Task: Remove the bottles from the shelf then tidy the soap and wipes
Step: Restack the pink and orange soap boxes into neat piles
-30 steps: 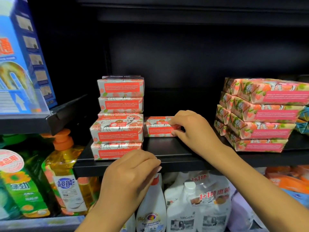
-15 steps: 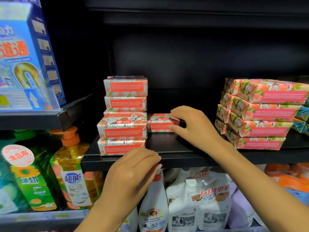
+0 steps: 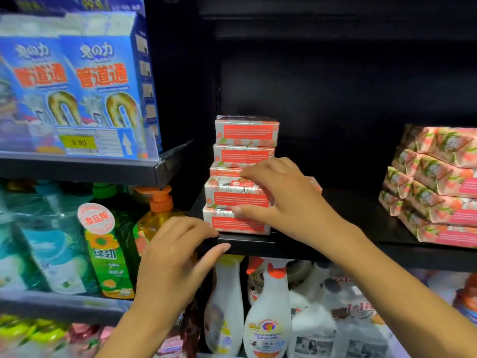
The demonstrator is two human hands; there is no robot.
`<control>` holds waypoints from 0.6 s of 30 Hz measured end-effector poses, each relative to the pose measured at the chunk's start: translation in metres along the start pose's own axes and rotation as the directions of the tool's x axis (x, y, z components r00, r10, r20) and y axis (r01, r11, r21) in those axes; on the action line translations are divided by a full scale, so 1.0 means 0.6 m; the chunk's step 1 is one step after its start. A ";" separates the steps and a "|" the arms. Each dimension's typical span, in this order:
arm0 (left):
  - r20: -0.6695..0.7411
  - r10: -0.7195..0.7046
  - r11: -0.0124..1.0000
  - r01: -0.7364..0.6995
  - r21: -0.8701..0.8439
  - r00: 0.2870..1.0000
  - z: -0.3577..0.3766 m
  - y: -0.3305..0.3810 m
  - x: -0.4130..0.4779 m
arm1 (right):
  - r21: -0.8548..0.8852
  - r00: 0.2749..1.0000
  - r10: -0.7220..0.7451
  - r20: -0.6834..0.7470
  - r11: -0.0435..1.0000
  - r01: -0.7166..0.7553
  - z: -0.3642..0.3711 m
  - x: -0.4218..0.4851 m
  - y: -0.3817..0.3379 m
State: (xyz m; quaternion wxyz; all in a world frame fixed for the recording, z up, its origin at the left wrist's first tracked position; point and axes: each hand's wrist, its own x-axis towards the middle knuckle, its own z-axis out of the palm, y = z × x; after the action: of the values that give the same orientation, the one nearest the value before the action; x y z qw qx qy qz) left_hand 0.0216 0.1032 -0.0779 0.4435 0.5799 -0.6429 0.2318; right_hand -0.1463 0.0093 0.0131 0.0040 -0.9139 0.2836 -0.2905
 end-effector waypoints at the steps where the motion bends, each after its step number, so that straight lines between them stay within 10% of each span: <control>1: 0.004 -0.003 1.000 0.003 -0.007 1.000 -0.001 -0.001 0.000 | -0.010 1.000 0.023 -0.003 1.000 -0.024 -0.002 0.003 -0.003; 6: 0.003 -0.016 0.999 0.016 -0.037 1.000 -0.004 -0.001 0.004 | 0.031 0.988 0.089 0.127 0.995 -0.094 -0.013 0.014 -0.016; 11: -0.033 -0.012 0.993 0.008 -0.114 0.999 -0.021 0.004 0.042 | 0.222 0.991 0.130 -0.028 0.968 -0.120 -0.026 -0.021 -0.002; 18: 0.410 -0.100 0.995 0.082 0.061 0.907 -0.009 0.025 0.116 | 0.302 0.931 0.241 -0.275 0.941 -0.154 -0.056 -0.094 0.058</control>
State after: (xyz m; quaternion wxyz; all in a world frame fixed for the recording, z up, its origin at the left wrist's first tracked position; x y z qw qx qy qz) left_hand 0.0135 0.0732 -0.0140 0.2960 0.6542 -0.6892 0.0970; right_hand -0.2201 0.0148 0.0050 0.1163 -0.8143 0.3288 -0.4639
